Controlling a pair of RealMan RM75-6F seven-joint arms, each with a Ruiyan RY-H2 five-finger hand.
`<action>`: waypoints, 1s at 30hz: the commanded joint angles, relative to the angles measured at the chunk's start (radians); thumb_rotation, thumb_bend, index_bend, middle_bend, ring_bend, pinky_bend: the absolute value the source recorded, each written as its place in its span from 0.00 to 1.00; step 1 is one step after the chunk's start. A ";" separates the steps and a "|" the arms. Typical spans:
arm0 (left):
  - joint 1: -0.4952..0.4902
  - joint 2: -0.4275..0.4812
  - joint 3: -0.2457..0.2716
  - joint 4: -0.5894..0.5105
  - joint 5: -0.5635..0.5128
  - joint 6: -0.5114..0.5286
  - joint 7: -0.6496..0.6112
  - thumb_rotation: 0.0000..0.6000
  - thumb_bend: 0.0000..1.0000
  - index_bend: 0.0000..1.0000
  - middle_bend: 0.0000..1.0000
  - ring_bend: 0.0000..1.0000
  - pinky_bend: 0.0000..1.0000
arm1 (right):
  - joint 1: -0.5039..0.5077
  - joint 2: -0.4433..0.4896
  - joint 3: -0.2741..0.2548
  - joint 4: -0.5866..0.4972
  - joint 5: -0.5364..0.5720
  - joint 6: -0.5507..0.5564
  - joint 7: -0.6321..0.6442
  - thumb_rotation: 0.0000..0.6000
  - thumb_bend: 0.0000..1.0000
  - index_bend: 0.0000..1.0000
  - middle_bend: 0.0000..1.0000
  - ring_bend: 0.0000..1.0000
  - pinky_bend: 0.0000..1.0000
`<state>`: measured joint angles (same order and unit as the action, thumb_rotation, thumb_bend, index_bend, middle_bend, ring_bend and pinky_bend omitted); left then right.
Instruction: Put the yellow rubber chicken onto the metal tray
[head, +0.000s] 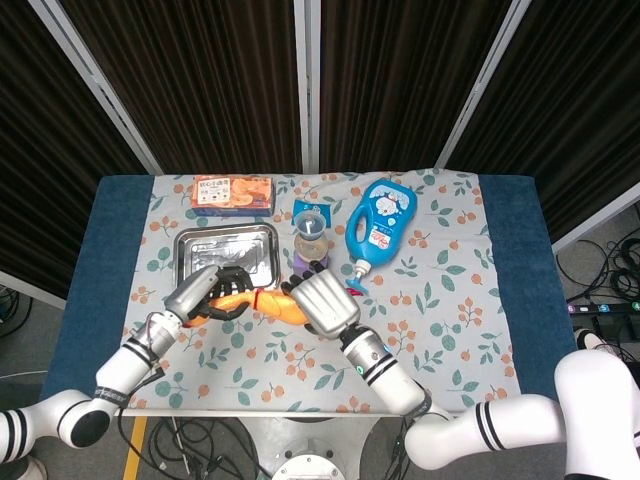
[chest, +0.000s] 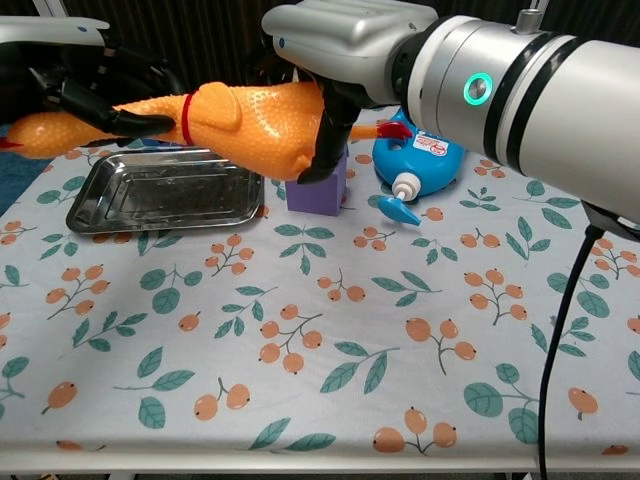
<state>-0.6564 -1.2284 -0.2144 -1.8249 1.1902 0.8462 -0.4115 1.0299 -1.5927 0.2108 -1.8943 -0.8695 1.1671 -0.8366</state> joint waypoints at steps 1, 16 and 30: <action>0.000 -0.002 -0.001 0.001 -0.002 0.000 0.001 1.00 0.79 0.74 0.79 0.72 0.86 | 0.000 0.005 -0.004 -0.007 0.001 -0.005 0.002 1.00 0.81 1.00 1.00 0.72 0.28; 0.023 0.011 0.013 0.004 0.018 0.014 -0.015 1.00 0.79 0.74 0.79 0.72 0.86 | -0.029 0.084 0.007 -0.053 0.030 0.027 0.006 1.00 0.00 0.01 0.16 0.11 0.16; 0.065 0.028 0.031 0.083 0.020 0.053 -0.018 1.00 0.79 0.74 0.78 0.71 0.84 | -0.155 0.323 -0.031 -0.190 -0.151 0.077 0.145 1.00 0.00 0.00 0.00 0.01 0.11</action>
<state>-0.6004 -1.2034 -0.1862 -1.7607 1.2109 0.8913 -0.4236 0.9142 -1.3213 0.1980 -2.0534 -0.9721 1.2228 -0.7285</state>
